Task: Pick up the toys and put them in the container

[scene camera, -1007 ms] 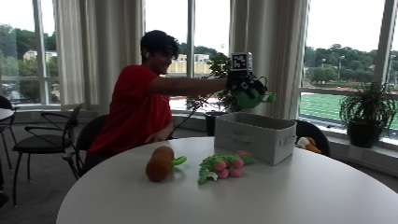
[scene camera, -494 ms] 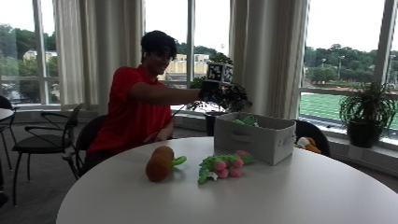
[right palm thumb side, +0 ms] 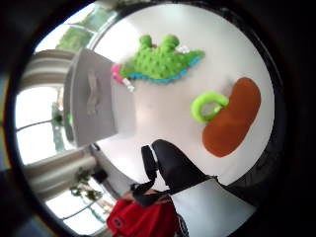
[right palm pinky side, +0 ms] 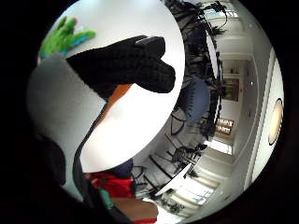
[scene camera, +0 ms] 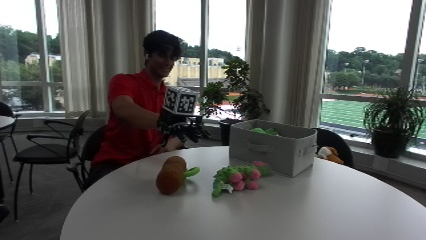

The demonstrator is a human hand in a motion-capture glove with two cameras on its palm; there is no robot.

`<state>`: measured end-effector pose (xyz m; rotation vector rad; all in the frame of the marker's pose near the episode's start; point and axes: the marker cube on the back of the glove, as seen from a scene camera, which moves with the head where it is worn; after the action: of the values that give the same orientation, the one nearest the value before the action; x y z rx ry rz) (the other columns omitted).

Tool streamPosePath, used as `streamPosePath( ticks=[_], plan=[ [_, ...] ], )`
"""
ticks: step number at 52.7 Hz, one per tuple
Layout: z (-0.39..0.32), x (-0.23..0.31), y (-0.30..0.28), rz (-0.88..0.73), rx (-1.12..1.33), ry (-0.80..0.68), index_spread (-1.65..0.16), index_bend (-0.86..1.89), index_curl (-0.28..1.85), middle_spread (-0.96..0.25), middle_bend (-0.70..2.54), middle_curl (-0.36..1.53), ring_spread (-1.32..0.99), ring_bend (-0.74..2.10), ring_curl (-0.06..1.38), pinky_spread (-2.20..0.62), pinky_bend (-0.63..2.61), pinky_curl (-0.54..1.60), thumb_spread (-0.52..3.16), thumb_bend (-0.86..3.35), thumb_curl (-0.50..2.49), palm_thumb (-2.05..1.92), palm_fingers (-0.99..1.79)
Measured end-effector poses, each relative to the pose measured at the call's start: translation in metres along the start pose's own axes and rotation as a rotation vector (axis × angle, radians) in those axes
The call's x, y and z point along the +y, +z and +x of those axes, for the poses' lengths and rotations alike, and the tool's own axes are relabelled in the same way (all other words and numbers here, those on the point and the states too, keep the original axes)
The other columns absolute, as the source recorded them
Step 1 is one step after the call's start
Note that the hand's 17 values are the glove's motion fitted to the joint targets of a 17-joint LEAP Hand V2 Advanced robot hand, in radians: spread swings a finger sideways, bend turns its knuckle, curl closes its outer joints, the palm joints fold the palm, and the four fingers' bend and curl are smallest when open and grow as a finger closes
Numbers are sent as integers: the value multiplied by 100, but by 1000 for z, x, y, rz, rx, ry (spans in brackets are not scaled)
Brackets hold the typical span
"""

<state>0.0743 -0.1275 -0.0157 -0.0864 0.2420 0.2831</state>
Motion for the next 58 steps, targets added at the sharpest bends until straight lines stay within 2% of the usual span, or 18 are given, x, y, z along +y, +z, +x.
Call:
streamPosePath(
  ticks=[2, 5, 16, 31, 39, 46, 56, 58],
  plan=[
    [9, 1, 7, -20, 1, -49, -36, 9, 21, -3, 10, 21, 4, 17, 26, 12, 138, 36, 103, -3, 37, -1, -24],
    [13, 10, 20, -44, -7, -48, -36, 9, 20, -3, 10, 21, 4, 18, 26, 12, 139, 37, 103, -3, 36, -1, -24],
    [22, 12, 61, -104, 56, 24, -35, 9, 18, -2, 9, 18, 5, 20, 27, 9, 145, 38, 103, -4, 34, -2, -24],
    [11, -5, 105, -247, -64, 33, -35, 10, 15, 0, 7, 14, 6, 21, 30, 5, 158, 39, 102, -5, 30, -5, -26],
    [-5, -12, 113, -272, -28, 50, -39, 37, 25, 0, 6, 12, 8, 6, 24, 4, 154, 38, 109, 1, 32, 4, -18],
    [-11, -12, 113, -324, -46, 100, -41, 60, 34, -1, 13, 13, 8, 5, 17, 3, 152, 37, 116, 3, 35, 14, -11],
    [-16, -14, 114, -261, -63, 118, -38, 82, 44, -7, 21, 18, 7, 11, 11, -3, 143, 34, 124, 8, 39, 29, 1],
    [-17, -13, 114, -236, -69, 117, -38, 88, 47, -9, 26, 21, 5, 16, 11, -8, 137, 32, 124, 12, 42, 37, 12]
  ],
)
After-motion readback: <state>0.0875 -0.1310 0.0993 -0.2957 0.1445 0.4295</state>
